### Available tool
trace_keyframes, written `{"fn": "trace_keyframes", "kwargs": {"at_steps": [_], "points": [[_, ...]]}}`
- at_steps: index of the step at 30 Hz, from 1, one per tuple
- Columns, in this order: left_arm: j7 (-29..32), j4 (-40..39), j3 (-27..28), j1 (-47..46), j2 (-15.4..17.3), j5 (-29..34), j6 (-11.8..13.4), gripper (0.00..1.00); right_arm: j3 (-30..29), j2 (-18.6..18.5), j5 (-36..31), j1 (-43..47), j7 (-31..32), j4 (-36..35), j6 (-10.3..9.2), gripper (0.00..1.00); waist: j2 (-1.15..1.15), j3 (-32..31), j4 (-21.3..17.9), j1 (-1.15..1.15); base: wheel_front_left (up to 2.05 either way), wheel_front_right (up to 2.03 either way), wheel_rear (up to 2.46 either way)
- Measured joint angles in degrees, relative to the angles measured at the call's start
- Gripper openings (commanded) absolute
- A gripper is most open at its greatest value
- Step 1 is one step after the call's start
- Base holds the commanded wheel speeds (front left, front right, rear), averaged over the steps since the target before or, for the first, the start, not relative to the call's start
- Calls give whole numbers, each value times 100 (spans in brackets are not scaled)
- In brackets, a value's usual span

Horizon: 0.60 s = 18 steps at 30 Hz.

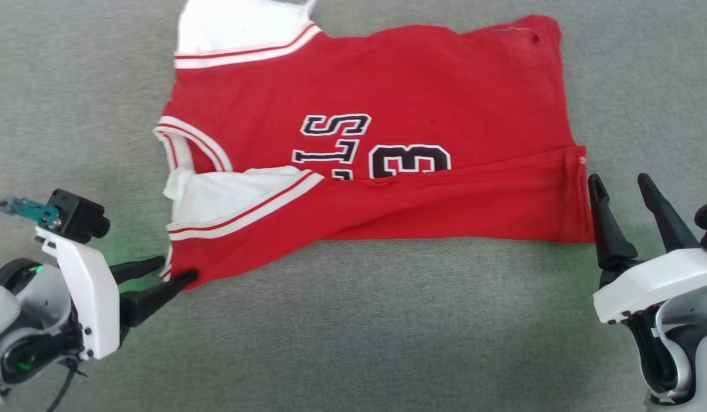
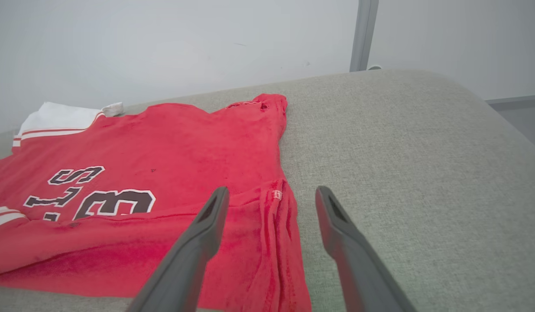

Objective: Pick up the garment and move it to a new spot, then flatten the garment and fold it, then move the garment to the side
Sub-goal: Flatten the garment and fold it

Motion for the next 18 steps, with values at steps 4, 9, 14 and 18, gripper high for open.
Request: {"fn": "trace_keyframes", "kwargs": {"at_steps": [4, 9, 14, 18], "points": [[301, 319, -99, -162, -89, -147, -8, 100, 59, 0, 5, -32, -10, 3, 0, 100, 0, 108, -177, 0, 0, 0, 0], [545, 235, -132, -250, 63, -450, -8, 0, 261, 1, -182, -92, 153, 8, 1, 100, 0, 230, -375, 0, 0, 0, 0], [520, 146, -153, -311, 110, -486, -2, 0, 550, -250, -389, -229, 839, -40, 1, 100, 0, 309, -488, 0, 0, 0, 0], [470, 56, -187, -349, 119, -469, -2, 0, 766, -635, -335, -277, 1858, -127, 0, 100, 0, 336, -490, 0, 0, 0, 0]]}}
